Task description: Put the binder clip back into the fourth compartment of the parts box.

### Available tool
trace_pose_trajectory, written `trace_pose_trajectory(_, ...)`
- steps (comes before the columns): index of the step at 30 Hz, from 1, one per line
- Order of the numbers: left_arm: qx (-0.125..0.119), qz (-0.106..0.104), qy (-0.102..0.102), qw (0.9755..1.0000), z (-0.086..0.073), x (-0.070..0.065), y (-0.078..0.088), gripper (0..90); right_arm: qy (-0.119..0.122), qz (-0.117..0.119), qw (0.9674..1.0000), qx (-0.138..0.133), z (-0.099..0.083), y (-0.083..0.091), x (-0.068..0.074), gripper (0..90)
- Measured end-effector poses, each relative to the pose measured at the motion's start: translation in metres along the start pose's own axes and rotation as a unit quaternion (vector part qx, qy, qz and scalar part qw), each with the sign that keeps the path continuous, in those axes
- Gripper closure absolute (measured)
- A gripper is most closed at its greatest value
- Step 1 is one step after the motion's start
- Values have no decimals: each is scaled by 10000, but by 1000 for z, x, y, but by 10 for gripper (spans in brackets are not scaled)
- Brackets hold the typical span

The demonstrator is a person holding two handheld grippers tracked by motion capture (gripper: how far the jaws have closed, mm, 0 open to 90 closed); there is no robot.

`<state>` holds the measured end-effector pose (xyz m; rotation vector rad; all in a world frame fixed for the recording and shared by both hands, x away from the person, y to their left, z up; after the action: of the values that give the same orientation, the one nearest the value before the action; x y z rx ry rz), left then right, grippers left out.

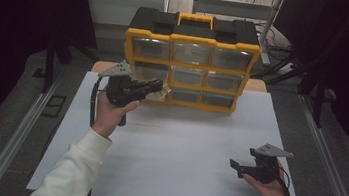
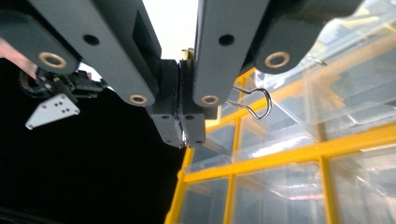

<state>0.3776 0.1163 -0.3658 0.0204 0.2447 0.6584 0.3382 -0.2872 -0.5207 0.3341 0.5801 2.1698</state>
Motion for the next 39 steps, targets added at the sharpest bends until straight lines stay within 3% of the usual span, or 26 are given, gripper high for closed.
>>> trace_pose_trajectory(13, -8, 546, -17, 9985, 15, 25, -6, 887, -6, 2, 10000, 9, 0, 0, 0, 95)
trace_pose_trajectory(22, 139, 1026, -10, 9946, 15, 47, -18, 887, -2, 2, 10000, 12, 0, 0, 0, 95)
trace_pose_trajectory(28, 176, 1185, 41, 9928, 15, 56, -23, 885, -2, -1, 10000, 12, 0, 0, 0, 95)
trace_pose_trajectory(36, 308, 1508, 32, 9881, 10, 67, -28, 881, 2, 12, 10000, 22, -1, -1, 0, 95)
trace_pose_trajectory(37, 303, 1544, 13, 9875, 9, 68, -29, 859, -1, 11, 10000, 24, -1, -1, 0, 95)
trace_pose_trajectory(39, 240, 1528, -44, 9880, 9, 67, -30, 658, 4, 12, 10000, 25, -1, -1, 0, 95)
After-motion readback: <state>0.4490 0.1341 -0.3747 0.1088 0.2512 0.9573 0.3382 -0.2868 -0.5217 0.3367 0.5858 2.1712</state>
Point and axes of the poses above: each handheld gripper's, and its own axes: y roughly backward along the jaws, z roughly out of its top, x roughly to its left, the point moved 4 cm from there along -y, roughly forward along the jaws, and after that the axes turned 8 degrees about -x, right-handed, at the moved point
